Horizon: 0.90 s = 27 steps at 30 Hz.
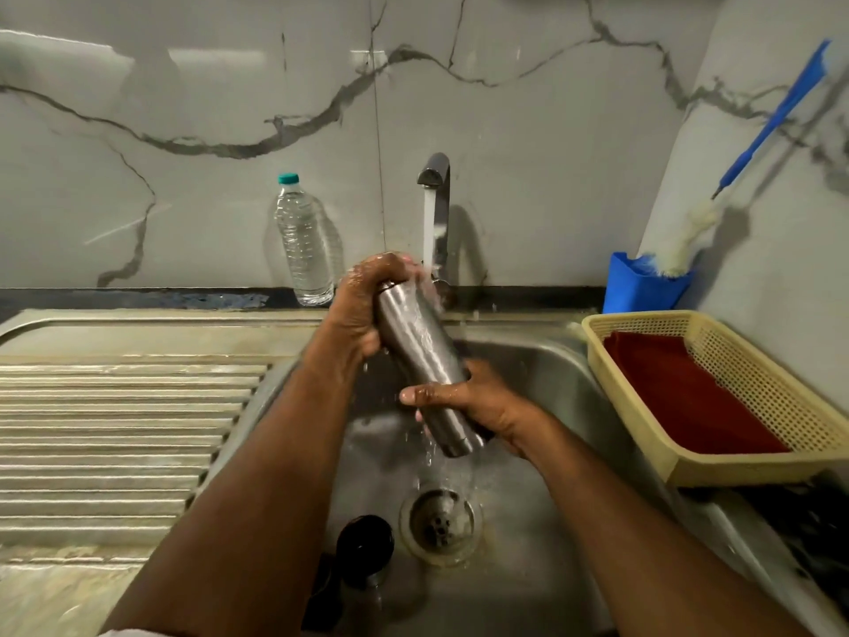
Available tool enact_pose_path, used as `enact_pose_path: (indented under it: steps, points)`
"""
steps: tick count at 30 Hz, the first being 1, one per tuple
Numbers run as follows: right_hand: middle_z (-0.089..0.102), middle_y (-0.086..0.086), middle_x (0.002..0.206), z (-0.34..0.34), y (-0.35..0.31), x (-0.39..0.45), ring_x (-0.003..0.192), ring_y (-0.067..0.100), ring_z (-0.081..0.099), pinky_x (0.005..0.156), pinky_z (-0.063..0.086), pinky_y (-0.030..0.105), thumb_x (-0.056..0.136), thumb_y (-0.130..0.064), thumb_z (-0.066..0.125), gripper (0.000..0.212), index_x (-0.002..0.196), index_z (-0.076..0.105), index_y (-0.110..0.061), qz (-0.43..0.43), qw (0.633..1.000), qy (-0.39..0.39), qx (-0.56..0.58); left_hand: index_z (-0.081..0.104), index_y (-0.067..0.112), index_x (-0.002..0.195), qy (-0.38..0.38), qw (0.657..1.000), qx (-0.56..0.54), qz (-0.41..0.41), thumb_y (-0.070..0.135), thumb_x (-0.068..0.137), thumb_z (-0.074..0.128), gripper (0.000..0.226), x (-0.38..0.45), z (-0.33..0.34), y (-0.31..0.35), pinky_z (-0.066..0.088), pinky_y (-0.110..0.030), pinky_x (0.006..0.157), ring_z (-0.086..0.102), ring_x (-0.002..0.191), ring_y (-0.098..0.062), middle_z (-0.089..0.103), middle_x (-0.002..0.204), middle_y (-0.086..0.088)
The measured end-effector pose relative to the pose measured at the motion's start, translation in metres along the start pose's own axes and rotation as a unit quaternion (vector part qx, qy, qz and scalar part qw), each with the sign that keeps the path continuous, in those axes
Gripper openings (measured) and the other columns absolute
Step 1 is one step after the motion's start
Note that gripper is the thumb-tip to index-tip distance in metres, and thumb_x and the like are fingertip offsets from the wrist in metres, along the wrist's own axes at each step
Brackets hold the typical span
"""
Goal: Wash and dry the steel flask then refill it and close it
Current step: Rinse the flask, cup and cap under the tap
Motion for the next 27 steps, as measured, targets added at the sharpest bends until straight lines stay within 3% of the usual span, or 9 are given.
enact_pose_path:
  steps: [4, 7, 9, 12, 15, 20, 22, 24, 27]
  points:
    - [0.074, -0.002, 0.102, 0.002, -0.002, 0.002, 0.079, 0.021, 0.076, 0.066, 0.065, 0.042, 0.056, -0.055, 0.095, 0.078, 0.122, 0.062, -0.027, -0.002, 0.976, 0.152, -0.159, 0.069, 0.008, 0.097, 0.157, 0.987, -0.004, -0.034, 0.013, 0.067, 0.083, 0.034, 0.002, -0.017, -0.004, 0.061, -0.037, 0.07, 0.07, 0.071, -0.024, 0.072, 0.084, -0.009]
    - [0.07, 0.0, 0.107, 0.003, -0.019, -0.008, 0.091, 0.025, 0.072, 0.073, 0.06, 0.036, 0.062, -0.064, 0.085, 0.076, 0.122, 0.054, -0.028, -0.029, 0.873, 0.298, -0.386, 0.057, 0.006, 0.128, 0.24, 0.968, 0.033, -0.068, 0.017, 0.057, 0.096, 0.082, -0.01, -0.004, -0.024, 0.064, -0.048, 0.074, 0.074, 0.086, -0.029, 0.074, 0.103, -0.012]
    - [0.069, 0.002, 0.112, 0.0, -0.026, -0.012, 0.097, 0.027, 0.071, 0.073, 0.054, 0.035, 0.067, -0.058, 0.084, 0.075, 0.126, 0.05, -0.026, -0.046, 0.852, 0.314, -0.417, 0.047, 0.012, 0.13, 0.285, 0.955, 0.034, -0.071, 0.013, 0.063, 0.096, 0.083, -0.024, 0.005, -0.046, 0.063, -0.051, 0.083, 0.074, 0.092, -0.032, 0.072, 0.108, -0.014]
    - [0.069, -0.001, 0.111, -0.005, -0.018, -0.004, 0.093, 0.023, 0.071, 0.07, 0.056, 0.034, 0.064, -0.049, 0.09, 0.076, 0.127, 0.05, -0.031, -0.031, 0.895, 0.239, -0.376, 0.054, 0.011, 0.128, 0.283, 0.956, -0.003, -0.082, 0.012, 0.057, 0.096, 0.083, -0.035, 0.01, -0.061, 0.064, -0.055, 0.086, 0.076, 0.093, -0.034, 0.076, 0.106, -0.016]
    - [0.071, 0.001, 0.108, 0.003, -0.01, 0.001, 0.084, 0.016, 0.073, 0.062, 0.063, 0.031, 0.063, -0.025, 0.097, 0.071, 0.12, 0.055, -0.032, -0.028, 0.987, 0.086, -0.13, 0.056, 0.004, 0.134, 0.141, 0.987, 0.018, -0.075, 0.013, 0.053, 0.093, 0.09, -0.033, 0.002, -0.049, 0.061, -0.053, 0.092, 0.074, 0.098, -0.031, 0.075, 0.109, -0.015]
    - [0.075, 0.022, 0.106, 0.017, -0.005, -0.003, 0.087, 0.034, 0.073, 0.065, 0.059, 0.039, 0.069, -0.028, 0.092, 0.072, 0.129, 0.058, -0.006, 0.034, 0.988, -0.109, 0.101, 0.06, 0.009, 0.12, -0.026, 0.994, -0.09, -0.061, 0.01, 0.079, 0.067, 0.042, -0.032, -0.002, -0.031, 0.06, -0.04, 0.09, 0.069, 0.092, -0.023, 0.069, 0.1, -0.009]
    - [0.076, 0.019, 0.1, 0.015, -0.005, -0.001, 0.078, 0.03, 0.073, 0.058, 0.059, 0.038, 0.071, -0.024, 0.091, 0.066, 0.126, 0.061, -0.006, 0.024, 0.997, -0.041, 0.06, 0.059, 0.005, 0.122, 0.028, 0.995, -0.066, -0.065, 0.009, 0.078, 0.07, 0.046, -0.028, -0.006, -0.033, 0.062, -0.041, 0.085, 0.07, 0.087, -0.025, 0.071, 0.098, -0.011]
    - [0.074, 0.006, 0.1, 0.009, -0.009, 0.0, 0.078, 0.023, 0.074, 0.056, 0.06, 0.034, 0.066, -0.023, 0.094, 0.071, 0.128, 0.059, -0.015, -0.012, 0.995, 0.074, -0.072, 0.056, -0.002, 0.135, 0.128, 0.988, -0.032, -0.08, 0.013, 0.061, 0.09, 0.083, -0.025, -0.007, -0.039, 0.063, -0.047, 0.084, 0.073, 0.088, -0.03, 0.073, 0.103, -0.016]
    - [0.068, 0.004, 0.117, 0.004, -0.021, -0.005, 0.097, 0.025, 0.07, 0.075, 0.062, 0.038, 0.063, -0.035, 0.095, 0.09, 0.138, 0.048, -0.02, -0.065, 0.897, 0.227, -0.373, 0.055, 0.009, 0.135, 0.258, 0.963, -0.018, -0.079, 0.02, 0.05, 0.1, 0.097, -0.024, -0.005, -0.045, 0.062, -0.057, 0.087, 0.077, 0.093, -0.035, 0.076, 0.111, -0.016]
Point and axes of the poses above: each hand's wrist, its own x-axis towards the middle knuckle, its own z-axis out of the palm, y = z × x, the point moved 5 cm from there along x, towards the middle knuckle
